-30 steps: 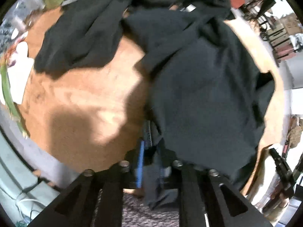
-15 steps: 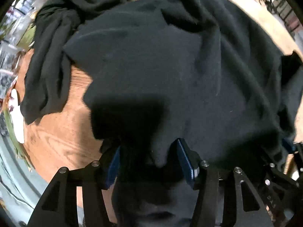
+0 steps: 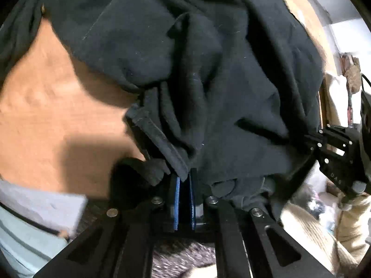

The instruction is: Fold clothes

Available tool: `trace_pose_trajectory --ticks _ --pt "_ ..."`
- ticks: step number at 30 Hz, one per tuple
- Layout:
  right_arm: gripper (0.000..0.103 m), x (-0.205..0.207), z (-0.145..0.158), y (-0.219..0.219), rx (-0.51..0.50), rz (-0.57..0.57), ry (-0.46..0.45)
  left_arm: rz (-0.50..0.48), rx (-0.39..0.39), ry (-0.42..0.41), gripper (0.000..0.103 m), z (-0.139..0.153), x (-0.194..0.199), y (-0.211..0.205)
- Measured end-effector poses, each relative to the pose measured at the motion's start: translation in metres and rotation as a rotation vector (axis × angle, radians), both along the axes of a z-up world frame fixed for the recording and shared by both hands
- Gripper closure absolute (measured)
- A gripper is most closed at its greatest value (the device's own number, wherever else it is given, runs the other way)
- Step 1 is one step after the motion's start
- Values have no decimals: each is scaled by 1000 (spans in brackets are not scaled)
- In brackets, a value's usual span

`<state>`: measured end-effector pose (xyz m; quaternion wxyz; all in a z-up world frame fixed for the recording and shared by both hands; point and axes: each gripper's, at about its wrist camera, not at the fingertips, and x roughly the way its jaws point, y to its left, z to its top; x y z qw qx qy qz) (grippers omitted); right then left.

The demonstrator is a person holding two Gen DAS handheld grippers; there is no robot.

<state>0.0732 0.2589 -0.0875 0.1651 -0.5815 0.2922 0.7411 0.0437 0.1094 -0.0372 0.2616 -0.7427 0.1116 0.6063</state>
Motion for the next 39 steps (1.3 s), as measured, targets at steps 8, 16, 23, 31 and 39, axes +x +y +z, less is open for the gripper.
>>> trace_pose_trajectory --ticks 8,16,23,31,39 --pt "53 17 64 39 53 -109 89 225 161 -121 49 74 -48 -39" --pt "39 25 94 151 252 -349 -26 580 50 42 30 73 -190 -87" --pt "38 -15 55 212 194 -386 -132 689 -6 54 30 48 -222 -58" --pt "33 -50 26 234 189 -361 -163 606 -94 236 33 47 -227 -33" --pt "97 -71 31 214 211 -286 -163 540 -40 335 90 80 -213 -16"
